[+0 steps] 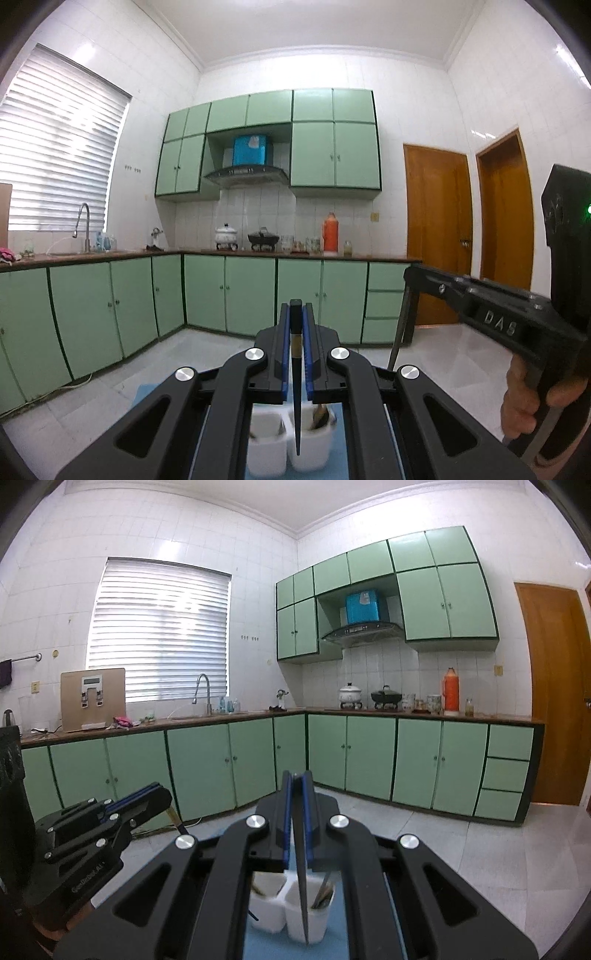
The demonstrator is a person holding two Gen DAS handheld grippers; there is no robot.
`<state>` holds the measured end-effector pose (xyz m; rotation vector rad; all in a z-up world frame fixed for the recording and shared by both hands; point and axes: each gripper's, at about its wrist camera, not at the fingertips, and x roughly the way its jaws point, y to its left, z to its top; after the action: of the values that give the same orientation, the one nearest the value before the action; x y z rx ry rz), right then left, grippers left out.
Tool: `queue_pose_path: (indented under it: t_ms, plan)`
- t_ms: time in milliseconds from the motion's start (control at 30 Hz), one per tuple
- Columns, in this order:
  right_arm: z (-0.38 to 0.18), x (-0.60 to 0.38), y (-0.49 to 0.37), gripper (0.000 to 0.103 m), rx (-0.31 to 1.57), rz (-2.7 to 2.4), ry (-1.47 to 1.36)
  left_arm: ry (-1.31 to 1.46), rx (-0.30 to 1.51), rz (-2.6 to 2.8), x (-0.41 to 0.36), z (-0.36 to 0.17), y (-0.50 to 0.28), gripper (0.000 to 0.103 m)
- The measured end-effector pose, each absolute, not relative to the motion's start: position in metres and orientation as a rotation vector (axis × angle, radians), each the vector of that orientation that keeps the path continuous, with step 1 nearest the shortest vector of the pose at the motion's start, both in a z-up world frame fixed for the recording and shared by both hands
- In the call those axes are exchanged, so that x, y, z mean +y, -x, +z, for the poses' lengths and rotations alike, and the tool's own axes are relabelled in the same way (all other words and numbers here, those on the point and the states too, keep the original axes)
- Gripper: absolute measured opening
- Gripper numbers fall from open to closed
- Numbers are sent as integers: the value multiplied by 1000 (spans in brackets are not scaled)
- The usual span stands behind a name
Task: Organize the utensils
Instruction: 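Carry both chopsticks up over the white holder and lower them in, then open both tools to release the chopsticks into the holder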
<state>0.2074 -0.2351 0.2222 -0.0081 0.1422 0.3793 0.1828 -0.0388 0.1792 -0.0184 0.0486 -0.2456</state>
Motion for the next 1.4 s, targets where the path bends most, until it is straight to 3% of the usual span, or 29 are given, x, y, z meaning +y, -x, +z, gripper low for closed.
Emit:
queue_pose_path:
  t_ms: [233, 633, 967, 1400]
  plan:
    - [220, -226, -260, 5, 155, 369, 1, 11, 28, -205, -36, 186, -234, 6]
    - [159, -207, -313, 5, 258, 368, -15, -5, 158, -167, -34, 131, -302, 6]
    - [117, -202, -322, 5, 334, 366, -40, -15, 224, -154, -34, 98, -320, 6]
    - [104, -206, -315, 6, 362, 324, -34, -18, 302, -156, -32, 73, -321, 7]
